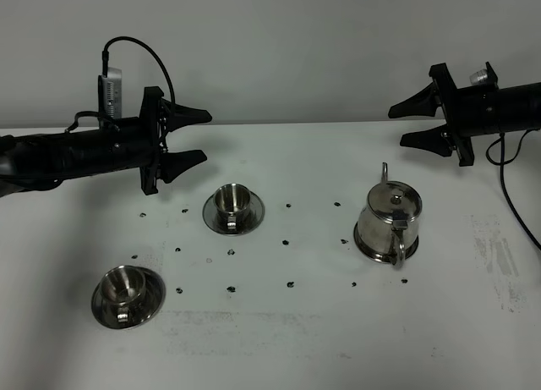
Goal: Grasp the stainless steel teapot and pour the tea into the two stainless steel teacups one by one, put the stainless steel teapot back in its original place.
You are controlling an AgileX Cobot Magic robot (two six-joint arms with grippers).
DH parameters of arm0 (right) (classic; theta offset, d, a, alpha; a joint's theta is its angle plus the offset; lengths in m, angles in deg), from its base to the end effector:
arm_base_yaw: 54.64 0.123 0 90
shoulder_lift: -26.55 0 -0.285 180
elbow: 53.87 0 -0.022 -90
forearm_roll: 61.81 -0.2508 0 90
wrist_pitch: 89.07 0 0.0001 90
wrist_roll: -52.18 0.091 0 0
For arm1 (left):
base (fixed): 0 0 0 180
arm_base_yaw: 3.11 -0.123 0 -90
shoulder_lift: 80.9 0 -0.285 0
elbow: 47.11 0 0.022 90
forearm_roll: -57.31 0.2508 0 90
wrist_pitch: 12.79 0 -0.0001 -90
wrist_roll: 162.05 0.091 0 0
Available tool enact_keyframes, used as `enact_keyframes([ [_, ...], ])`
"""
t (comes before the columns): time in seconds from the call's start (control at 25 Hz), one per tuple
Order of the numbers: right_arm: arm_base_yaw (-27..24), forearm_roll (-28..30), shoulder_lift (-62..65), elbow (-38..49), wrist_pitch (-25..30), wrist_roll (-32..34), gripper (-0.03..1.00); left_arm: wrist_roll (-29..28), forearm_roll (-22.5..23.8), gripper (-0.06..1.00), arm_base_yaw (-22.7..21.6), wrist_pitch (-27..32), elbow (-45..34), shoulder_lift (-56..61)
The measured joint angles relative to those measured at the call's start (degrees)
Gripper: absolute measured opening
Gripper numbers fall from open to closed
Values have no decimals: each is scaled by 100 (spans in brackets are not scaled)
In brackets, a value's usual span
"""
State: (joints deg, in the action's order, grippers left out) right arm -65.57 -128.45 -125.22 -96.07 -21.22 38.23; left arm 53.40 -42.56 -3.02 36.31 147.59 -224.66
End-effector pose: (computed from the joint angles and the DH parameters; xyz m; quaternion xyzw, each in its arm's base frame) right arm 0.5211 -0.0218 0.1516 0.1735 0.8403 0.4972 0.1289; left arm 0.4920 -0.0686 0.1222 -0.2719 0.7629 -0.5556 0.1879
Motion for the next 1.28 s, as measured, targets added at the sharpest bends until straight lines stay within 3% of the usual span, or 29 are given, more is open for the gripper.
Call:
enact_keyframes([
  [0.44,0,0,0,0,-10,-132,50,66,-14,65,0,5,0,0],
  [0.72,0,-548,14,-106,145,-2045,50,1674,-131,59,0,438,272,33],
  [0.88,0,-314,183,-687,146,-2710,50,2354,-31,51,6,229,568,317],
  [1.0,0,176,360,-1258,73,-2911,50,2928,401,46,14,-222,758,679],
  [1.12,0,994,414,-1769,-155,-2958,49,3581,1128,45,84,-949,803,1072],
  [1.28,13,2408,420,-2141,-358,-2865,49,4114,2753,44,326,-2090,805,1412],
])
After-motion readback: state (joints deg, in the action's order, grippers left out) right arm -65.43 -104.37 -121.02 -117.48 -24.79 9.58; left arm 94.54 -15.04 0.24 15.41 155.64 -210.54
